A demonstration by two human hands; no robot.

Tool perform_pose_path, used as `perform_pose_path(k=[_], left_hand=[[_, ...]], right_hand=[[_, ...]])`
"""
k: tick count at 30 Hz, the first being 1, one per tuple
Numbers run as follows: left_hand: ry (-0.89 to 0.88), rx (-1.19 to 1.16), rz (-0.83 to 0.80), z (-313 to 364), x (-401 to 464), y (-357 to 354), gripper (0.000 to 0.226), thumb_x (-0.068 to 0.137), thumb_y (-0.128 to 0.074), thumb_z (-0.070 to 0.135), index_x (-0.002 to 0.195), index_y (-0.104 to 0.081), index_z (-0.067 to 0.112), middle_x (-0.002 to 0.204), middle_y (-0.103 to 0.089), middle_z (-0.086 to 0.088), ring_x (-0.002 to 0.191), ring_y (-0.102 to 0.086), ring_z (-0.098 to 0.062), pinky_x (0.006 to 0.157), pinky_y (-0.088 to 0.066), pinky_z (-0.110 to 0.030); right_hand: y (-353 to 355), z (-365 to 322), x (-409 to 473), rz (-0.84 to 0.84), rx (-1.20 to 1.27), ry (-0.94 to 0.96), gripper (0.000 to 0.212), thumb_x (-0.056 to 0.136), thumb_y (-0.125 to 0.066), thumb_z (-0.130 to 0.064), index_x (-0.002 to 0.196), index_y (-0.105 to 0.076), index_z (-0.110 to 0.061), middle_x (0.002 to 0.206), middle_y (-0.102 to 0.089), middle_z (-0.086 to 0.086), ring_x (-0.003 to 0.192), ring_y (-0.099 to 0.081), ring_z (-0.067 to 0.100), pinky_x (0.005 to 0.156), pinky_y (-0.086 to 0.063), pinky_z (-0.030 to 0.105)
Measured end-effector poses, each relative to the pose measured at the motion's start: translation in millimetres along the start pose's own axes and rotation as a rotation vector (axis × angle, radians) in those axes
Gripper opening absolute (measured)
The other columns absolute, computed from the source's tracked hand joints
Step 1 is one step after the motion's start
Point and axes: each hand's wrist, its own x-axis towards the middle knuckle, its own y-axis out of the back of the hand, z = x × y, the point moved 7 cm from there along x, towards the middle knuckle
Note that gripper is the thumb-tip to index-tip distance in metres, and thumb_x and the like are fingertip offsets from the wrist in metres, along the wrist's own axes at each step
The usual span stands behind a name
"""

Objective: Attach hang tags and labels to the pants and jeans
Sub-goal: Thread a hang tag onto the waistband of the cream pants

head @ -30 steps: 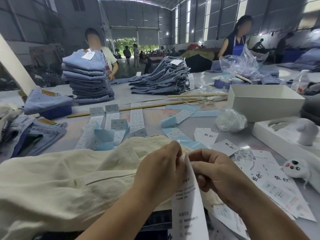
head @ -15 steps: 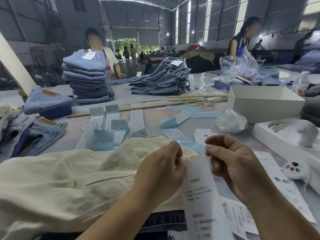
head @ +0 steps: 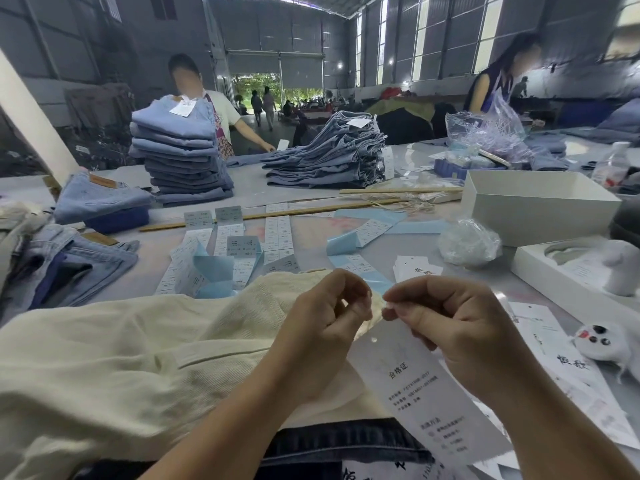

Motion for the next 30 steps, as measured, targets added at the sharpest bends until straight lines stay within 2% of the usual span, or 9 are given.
perform_pose_path(k=[4, 8, 12, 15, 20, 24, 26, 28, 30], left_hand=[[-0.001, 0.011, -0.024, -0.2, 0.3, -1.8, 0.009, 0.088, -0.053, 0.033, 0.09, -0.06, 0.039, 0.08, -0.065, 0.013, 0.061, -0.052, 0.001, 0.057, -0.043, -0.015], [-0.012, 0.031, -0.036, 1.6, 0.1, -3.1, 0.008, 0.088, -0.052, 0.036, 0.089, -0.06, 0.038, 0.079, -0.065, 0.011, 0.065, -0.053, -0.005, 0.061, -0.046, -0.024], [-0.027, 0.07, -0.042, 2.8, -1.2, -3.7, 0.009, 0.093, -0.057, 0.032, 0.087, -0.063, 0.032, 0.08, -0.065, 0.007, 0.073, -0.057, -0.014, 0.067, -0.049, -0.037], [-0.026, 0.107, -0.038, 2.7, -1.3, -2.9, 0.01, 0.095, -0.059, 0.026, 0.087, -0.065, 0.029, 0.08, -0.066, 0.007, 0.074, -0.057, -0.015, 0.069, -0.049, -0.04], [-0.019, 0.145, -0.03, 2.6, -1.4, -2.4, 0.01, 0.094, -0.061, 0.025, 0.087, -0.065, 0.03, 0.075, -0.063, 0.012, 0.071, -0.054, -0.014, 0.062, -0.044, -0.03], [-0.026, 0.173, -0.038, 3.0, -1.4, -2.9, 0.011, 0.094, -0.061, 0.029, 0.084, -0.063, 0.034, 0.075, -0.062, 0.013, 0.068, -0.054, -0.014, 0.06, -0.043, -0.031], [-0.031, 0.176, -0.043, 3.3, -1.1, -3.1, 0.011, 0.093, -0.06, 0.032, 0.083, -0.062, 0.036, 0.075, -0.061, 0.014, 0.069, -0.054, -0.015, 0.06, -0.043, -0.032], [-0.03, 0.173, -0.046, 2.9, -0.8, -3.0, 0.01, 0.09, -0.057, 0.036, 0.081, -0.061, 0.036, 0.073, -0.06, 0.014, 0.069, -0.054, -0.015, 0.061, -0.044, -0.034], [-0.027, 0.165, -0.047, 2.7, -0.9, -3.2, 0.01, 0.088, -0.055, 0.038, 0.08, -0.06, 0.038, 0.073, -0.061, 0.014, 0.068, -0.054, -0.014, 0.061, -0.045, -0.035]], right_hand=[[-1.0, 4.5, 3.1, 0.034, 0.029, -0.019, 0.029, 0.089, -0.066, -0.006, 0.087, -0.072, -0.034, 0.08, -0.076, 0.0, 0.068, -0.069, 0.007, 0.056, -0.047, 0.013], [-2.1, 8.9, 4.9, 0.045, -0.007, -0.028, 0.019, 0.091, -0.065, -0.013, 0.091, -0.066, -0.032, 0.082, -0.075, -0.001, 0.069, -0.069, 0.015, 0.058, -0.051, 0.025], [-4.7, 8.8, 6.2, 0.03, -0.033, -0.006, 0.022, 0.09, -0.066, -0.007, 0.081, -0.07, -0.026, 0.075, -0.073, 0.001, 0.056, -0.06, 0.003, 0.052, -0.044, 0.014], [-7.0, 8.5, 5.7, 0.013, -0.052, 0.001, 0.024, 0.089, -0.066, -0.006, 0.08, -0.071, -0.027, 0.073, -0.072, 0.0, 0.057, -0.061, 0.004, 0.052, -0.045, 0.014], [-7.5, 10.5, 5.4, 0.019, -0.096, 0.004, 0.021, 0.089, -0.067, -0.01, 0.082, -0.071, -0.029, 0.076, -0.073, 0.0, 0.067, -0.068, 0.016, 0.057, -0.055, 0.029], [-7.1, 10.6, 6.0, 0.039, -0.076, 0.003, 0.006, 0.083, -0.068, -0.022, 0.08, -0.07, -0.027, 0.074, -0.072, 0.001, 0.066, -0.067, 0.019, 0.056, -0.053, 0.03], [-7.2, 11.0, 6.0, 0.04, -0.074, -0.003, 0.007, 0.077, -0.064, -0.027, 0.079, -0.07, -0.027, 0.073, -0.071, 0.001, 0.065, -0.066, 0.019, 0.055, -0.053, 0.029], [-8.3, 10.6, 6.5, 0.028, -0.077, 0.001, 0.008, 0.082, -0.066, -0.021, 0.079, -0.07, -0.028, 0.073, -0.071, 0.0, 0.065, -0.067, 0.017, 0.055, -0.053, 0.027], [-8.4, 10.6, 6.5, 0.026, -0.086, 0.011, 0.019, 0.088, -0.068, -0.01, 0.079, -0.07, -0.027, 0.073, -0.072, 0.001, 0.066, -0.067, 0.018, 0.057, -0.053, 0.03]])
